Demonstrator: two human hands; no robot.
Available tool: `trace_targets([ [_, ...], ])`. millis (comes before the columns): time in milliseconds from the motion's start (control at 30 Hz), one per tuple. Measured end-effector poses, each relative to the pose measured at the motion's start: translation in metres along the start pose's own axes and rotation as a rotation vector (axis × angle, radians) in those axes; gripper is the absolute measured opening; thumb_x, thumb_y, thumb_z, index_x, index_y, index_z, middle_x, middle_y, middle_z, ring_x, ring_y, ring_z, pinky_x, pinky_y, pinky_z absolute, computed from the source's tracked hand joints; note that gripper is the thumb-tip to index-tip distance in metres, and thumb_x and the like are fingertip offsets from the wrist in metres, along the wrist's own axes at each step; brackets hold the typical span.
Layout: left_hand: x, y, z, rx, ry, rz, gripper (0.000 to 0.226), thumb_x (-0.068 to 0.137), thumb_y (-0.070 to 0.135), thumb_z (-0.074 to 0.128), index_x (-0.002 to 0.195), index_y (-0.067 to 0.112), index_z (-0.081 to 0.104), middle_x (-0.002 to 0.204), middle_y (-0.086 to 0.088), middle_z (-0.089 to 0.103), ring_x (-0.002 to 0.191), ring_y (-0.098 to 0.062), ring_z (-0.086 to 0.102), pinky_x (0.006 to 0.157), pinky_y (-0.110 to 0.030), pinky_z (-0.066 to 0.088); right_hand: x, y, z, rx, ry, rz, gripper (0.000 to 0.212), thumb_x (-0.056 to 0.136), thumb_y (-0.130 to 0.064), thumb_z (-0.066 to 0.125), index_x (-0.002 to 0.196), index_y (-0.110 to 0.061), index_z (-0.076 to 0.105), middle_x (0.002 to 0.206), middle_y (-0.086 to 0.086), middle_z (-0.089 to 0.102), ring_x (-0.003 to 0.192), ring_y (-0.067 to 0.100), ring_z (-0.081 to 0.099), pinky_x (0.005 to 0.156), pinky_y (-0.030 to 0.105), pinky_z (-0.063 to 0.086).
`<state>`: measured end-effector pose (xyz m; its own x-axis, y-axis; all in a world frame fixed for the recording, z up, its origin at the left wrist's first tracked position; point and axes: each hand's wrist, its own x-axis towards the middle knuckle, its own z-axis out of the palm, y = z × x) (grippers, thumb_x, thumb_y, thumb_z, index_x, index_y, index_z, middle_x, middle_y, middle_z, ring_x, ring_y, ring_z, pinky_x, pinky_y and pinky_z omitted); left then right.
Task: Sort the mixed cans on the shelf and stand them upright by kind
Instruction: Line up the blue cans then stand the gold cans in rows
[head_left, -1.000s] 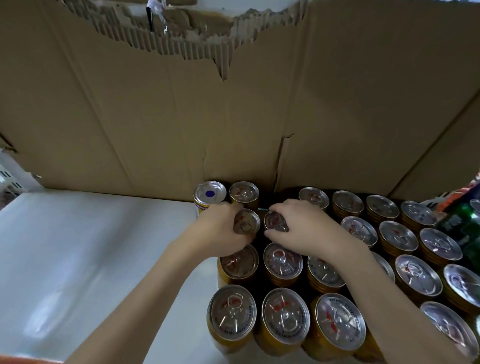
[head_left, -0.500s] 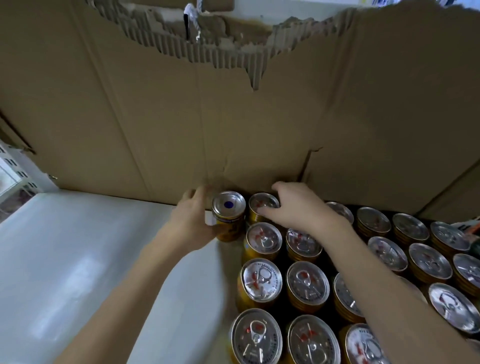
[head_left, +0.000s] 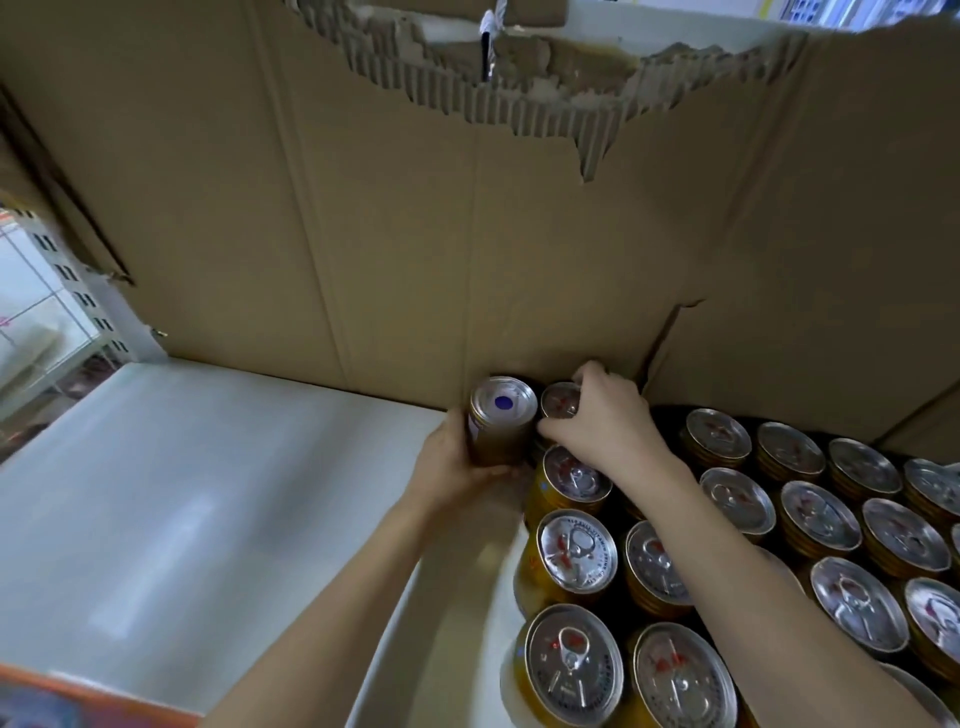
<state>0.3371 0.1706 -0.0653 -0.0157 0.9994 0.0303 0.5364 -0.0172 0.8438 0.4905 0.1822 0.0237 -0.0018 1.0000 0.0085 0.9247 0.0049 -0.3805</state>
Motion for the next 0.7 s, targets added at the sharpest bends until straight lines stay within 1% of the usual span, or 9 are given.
trace_targets([
  [67,-0.004,-0.003,-0.001,-0.014,0.003,-0.011,0.071,0.059,0.029,0.085,0.119,0.01,0.052,0.114,-0.006,0.064,0.106,-0.022,0.06,0.087,-0.033,0.048,-0.002,-0.001,0.0,0.012,0.012,-0.003,0.055,0.072,-0.033,0.074,0.114,-0.007,0.049,0.113,0.012,0.055,0.106,0.031,0.052,0.077,0.031,0.039],
  [167,-0.014,-0.001,-0.014,-0.027,0.052,-0.004,0.059,0.057,0.033,0.082,0.109,0.017,0.059,0.1,0.0,0.063,0.093,-0.018,0.062,0.073,-0.02,0.046,-0.006,0.001,-0.002,0.048,0.061,-0.022,0.057,0.07,-0.033,0.076,0.115,-0.007,0.052,0.114,0.012,0.056,0.108,0.031,0.052,0.083,0.034,0.041],
  [200,-0.018,0.001,-0.022,-0.009,0.079,0.008,0.063,0.057,0.036,0.082,0.112,0.016,0.059,0.099,0.0,0.058,0.092,-0.019,0.06,0.073,-0.02,0.044,-0.007,0.002,-0.003,0.06,0.08,-0.024,0.057,0.07,-0.033,0.076,0.115,-0.007,0.053,0.114,0.012,0.057,0.107,0.031,0.052,0.083,0.034,0.041],
  [267,-0.025,0.005,-0.041,0.022,0.131,0.012,0.074,0.06,0.037,0.084,0.123,0.013,0.056,0.106,-0.002,0.05,0.095,-0.02,0.057,0.083,-0.028,0.048,-0.009,0.003,-0.007,0.078,0.101,-0.035,0.058,0.07,-0.032,0.076,0.118,-0.008,0.053,0.115,0.012,0.058,0.108,0.03,0.052,0.085,0.033,0.04],
  [333,-0.03,0.011,-0.06,0.056,0.136,0.021,0.076,0.065,0.031,0.084,0.131,0.012,0.051,0.11,-0.001,0.045,0.097,-0.017,0.053,0.089,-0.027,0.046,-0.011,0.003,-0.013,0.095,0.108,-0.046,0.062,0.071,-0.032,0.076,0.123,-0.008,0.052,0.119,0.012,0.057,0.111,0.029,0.051,0.088,0.034,0.04],
  [400,-0.033,0.019,-0.072,0.115,0.127,0.049,0.076,0.068,0.028,0.082,0.134,0.012,0.048,0.109,0.001,0.044,0.097,-0.013,0.049,0.088,-0.023,0.042,-0.014,0.003,-0.021,0.099,0.126,-0.062,0.062,0.071,-0.032,0.076,0.124,-0.009,0.052,0.119,0.012,0.057,0.111,0.029,0.051,0.09,0.034,0.04],
  [500,-0.031,0.031,-0.082,0.188,0.137,0.108,0.073,0.067,0.029,0.082,0.13,0.011,0.05,0.108,0.0,0.049,0.101,-0.016,0.051,0.084,-0.024,0.041,-0.017,0.007,-0.038,0.111,0.156,-0.07,0.061,0.072,-0.036,0.076,0.123,-0.012,0.053,0.118,0.009,0.057,0.111,0.027,0.05,0.093,0.037,0.042],
  [600,-0.024,0.051,-0.086,0.305,0.069,0.173,0.062,0.069,0.032,0.08,0.122,0.012,0.055,0.105,-0.001,0.054,0.096,-0.017,0.049,0.076,-0.026,0.038,-0.018,0.017,-0.056,0.073,0.17,-0.058,0.067,0.072,-0.04,0.075,0.129,-0.013,0.051,0.124,0.007,0.056,0.116,0.026,0.049,0.094,0.034,0.039],
  [700,-0.011,0.077,-0.081,0.392,-0.031,0.246,0.051,0.071,0.037,0.077,0.114,0.018,0.057,0.1,0.002,0.054,0.092,-0.019,0.05,0.073,-0.026,0.039,-0.018,0.031,-0.07,0.06,0.165,-0.024,0.07,0.073,-0.04,0.075,0.132,-0.013,0.05,0.129,0.007,0.055,0.118,0.026,0.049,0.092,0.03,0.039],
])
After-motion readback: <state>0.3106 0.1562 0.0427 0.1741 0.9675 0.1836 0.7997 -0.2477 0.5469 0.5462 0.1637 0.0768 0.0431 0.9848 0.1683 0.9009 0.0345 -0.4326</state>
